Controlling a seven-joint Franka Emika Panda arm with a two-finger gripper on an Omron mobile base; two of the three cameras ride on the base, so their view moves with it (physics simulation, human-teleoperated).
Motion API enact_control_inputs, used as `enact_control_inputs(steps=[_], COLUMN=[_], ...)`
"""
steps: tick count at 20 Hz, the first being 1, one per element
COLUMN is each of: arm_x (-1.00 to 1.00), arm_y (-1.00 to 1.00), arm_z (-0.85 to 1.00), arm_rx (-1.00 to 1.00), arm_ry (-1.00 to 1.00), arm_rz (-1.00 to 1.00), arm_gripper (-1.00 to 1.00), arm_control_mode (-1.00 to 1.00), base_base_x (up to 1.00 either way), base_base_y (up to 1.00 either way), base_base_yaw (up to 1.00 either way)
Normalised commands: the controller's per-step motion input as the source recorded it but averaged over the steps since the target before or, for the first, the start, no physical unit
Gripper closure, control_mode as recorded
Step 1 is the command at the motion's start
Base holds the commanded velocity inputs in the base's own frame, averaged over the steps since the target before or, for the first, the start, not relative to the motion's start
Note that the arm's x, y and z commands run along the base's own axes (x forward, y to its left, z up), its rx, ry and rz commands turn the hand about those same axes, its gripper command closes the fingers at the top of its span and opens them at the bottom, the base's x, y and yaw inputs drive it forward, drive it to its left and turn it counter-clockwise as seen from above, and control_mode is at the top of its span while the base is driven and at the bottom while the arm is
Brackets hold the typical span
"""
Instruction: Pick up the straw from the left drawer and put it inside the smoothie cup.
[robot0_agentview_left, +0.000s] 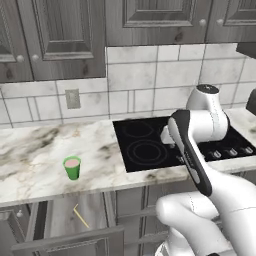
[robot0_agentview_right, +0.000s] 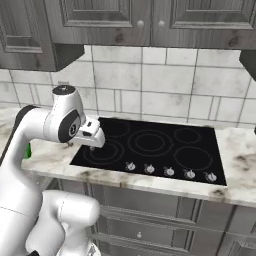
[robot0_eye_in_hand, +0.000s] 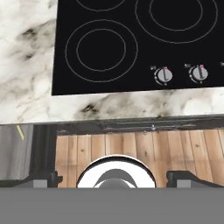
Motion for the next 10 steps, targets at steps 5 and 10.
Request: enact_control_inputs(steps=[5, 10], arm_x=[0.00, 0.00], arm_y=[0.00, 0.00], arm_z=[0.00, 0.00], arm_rx=[0.00, 0.00], arm_ry=[0.00, 0.00], arm_rz=[0.00, 0.00], arm_gripper=[-1.00, -1.00], arm_control_mode=[1.00, 1.00], base_base_x=[-0.71, -0.69], base_base_y=[-0.01, 0.02], base_base_yaw=[0.00, 0.00])
